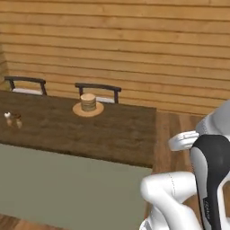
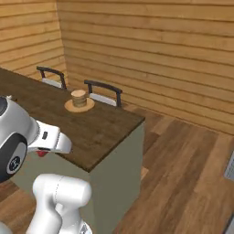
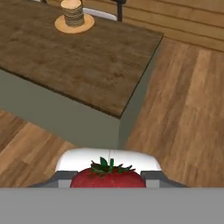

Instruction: Take the strawberry from the fridge and place it on top of the pancake, located on the dining counter.

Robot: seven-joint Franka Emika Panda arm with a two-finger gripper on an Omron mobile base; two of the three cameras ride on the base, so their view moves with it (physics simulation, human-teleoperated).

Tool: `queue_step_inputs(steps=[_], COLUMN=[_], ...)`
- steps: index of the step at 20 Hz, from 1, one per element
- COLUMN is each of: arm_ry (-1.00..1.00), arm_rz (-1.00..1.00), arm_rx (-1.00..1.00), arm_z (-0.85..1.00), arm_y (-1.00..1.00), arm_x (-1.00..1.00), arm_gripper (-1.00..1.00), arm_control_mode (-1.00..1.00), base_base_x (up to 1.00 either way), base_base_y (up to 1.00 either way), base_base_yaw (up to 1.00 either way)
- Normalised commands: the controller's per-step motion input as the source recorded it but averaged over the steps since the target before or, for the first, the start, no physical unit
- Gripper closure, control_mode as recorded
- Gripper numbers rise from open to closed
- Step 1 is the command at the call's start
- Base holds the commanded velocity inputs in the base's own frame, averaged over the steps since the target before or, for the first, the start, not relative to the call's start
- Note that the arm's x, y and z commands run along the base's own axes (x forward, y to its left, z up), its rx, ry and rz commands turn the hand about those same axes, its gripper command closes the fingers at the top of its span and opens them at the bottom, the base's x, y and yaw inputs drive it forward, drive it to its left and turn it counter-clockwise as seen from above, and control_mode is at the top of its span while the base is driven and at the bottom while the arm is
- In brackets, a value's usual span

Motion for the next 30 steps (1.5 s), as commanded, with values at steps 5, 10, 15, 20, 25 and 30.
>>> queue_step_inputs(steps=[5, 10, 15, 20, 25, 30], arm_ry=[0.0, 0.0, 0.0, 0.0, 0.0, 0.0], arm_rz=[0.0, 0.0, 0.0, 0.0, 0.0, 0.0], arm_rx=[0.0, 0.0, 0.0, 0.0, 0.0, 0.0], arm_z=[0.0, 0.0, 0.0, 0.0, 0.0, 0.0], arm_y=[0.0, 0.0, 0.0, 0.0, 0.0, 0.0], arm_x=[0.0, 0.0, 0.0, 0.0, 0.0, 0.0], arm_gripper=[1.0, 1.0, 1.0, 1.0, 1.0, 1.0], arm_control_mode=[1.0, 1.0, 1.0, 1.0, 1.0, 1.0], base_base_x=[0.0, 0.21, 0.4, 0.24, 0.45, 0.62], base_base_y=[-0.76, -0.82, 0.03, 0.71, 0.43, -0.22], base_base_yaw=[-0.71, -0.47, -0.3, -0.2, -0.06, 0.03])
